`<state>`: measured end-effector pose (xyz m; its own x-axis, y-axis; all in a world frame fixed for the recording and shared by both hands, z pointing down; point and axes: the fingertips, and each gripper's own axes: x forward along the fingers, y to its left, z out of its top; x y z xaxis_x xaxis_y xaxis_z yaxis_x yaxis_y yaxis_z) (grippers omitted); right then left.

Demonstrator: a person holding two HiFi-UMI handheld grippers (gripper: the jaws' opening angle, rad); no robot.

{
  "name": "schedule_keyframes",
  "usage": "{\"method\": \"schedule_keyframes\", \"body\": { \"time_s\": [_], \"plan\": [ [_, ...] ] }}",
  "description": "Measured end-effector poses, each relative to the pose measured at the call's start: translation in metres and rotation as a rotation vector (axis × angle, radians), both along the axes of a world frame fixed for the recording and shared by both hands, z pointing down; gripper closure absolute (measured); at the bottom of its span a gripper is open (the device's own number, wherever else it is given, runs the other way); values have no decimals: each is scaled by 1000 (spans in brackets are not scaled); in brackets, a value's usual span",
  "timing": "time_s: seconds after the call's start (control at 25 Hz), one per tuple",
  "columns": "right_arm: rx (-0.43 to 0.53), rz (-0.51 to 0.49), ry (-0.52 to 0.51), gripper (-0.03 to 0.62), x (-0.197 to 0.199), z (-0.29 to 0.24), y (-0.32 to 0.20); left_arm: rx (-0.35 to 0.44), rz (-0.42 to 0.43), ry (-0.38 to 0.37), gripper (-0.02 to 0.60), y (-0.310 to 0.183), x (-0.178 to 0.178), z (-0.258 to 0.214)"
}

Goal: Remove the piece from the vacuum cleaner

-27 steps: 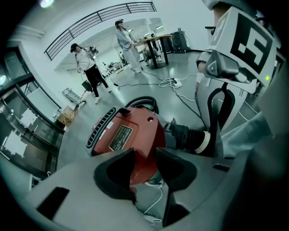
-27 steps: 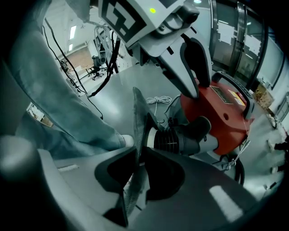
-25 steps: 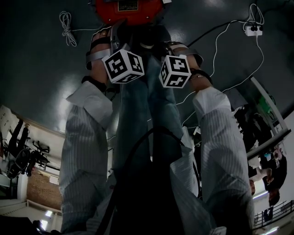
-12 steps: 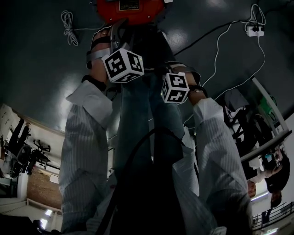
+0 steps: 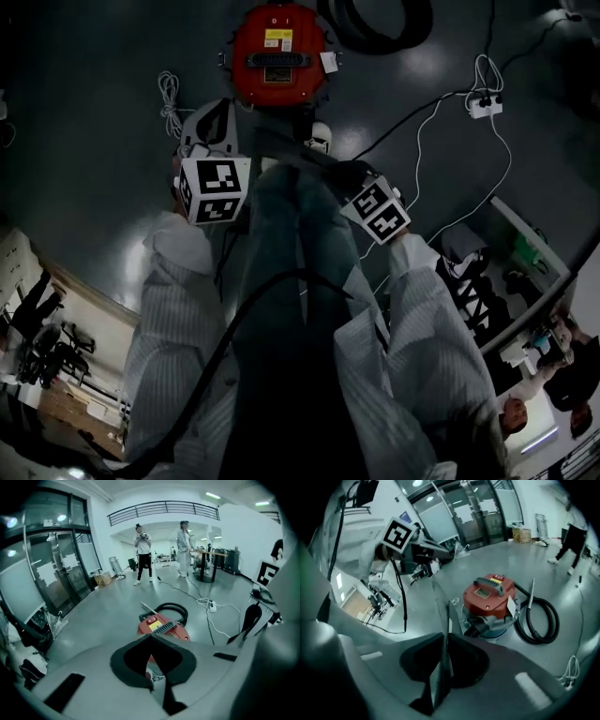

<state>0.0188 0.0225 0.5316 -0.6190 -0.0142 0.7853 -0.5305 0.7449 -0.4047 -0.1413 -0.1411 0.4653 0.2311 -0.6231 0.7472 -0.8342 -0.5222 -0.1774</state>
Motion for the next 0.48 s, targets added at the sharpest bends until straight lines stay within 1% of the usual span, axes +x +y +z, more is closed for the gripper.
{"method": "schedule_keyframes", "body": {
  "time_s": [0.12,0.2,0.28,0.36,0.48],
  "plan": [
    [32,192,-93,565,-7,-78,-20,10,-74,63,577,9,-13,-70],
    [71,313,-148,565,-12,-131,-33,47,-92,73,577,16,-15,-118],
    [107,405,-202,565,-19,-182,-45,80,-109,95,577,23,-14,-162],
    [147,464,-267,565,-29,-231,-57,115,-129,132,577,30,-9,-200],
    [253,497,-351,565,-43,-296,-73,183,-114,141,577,34,0,-246]
  ]
}}
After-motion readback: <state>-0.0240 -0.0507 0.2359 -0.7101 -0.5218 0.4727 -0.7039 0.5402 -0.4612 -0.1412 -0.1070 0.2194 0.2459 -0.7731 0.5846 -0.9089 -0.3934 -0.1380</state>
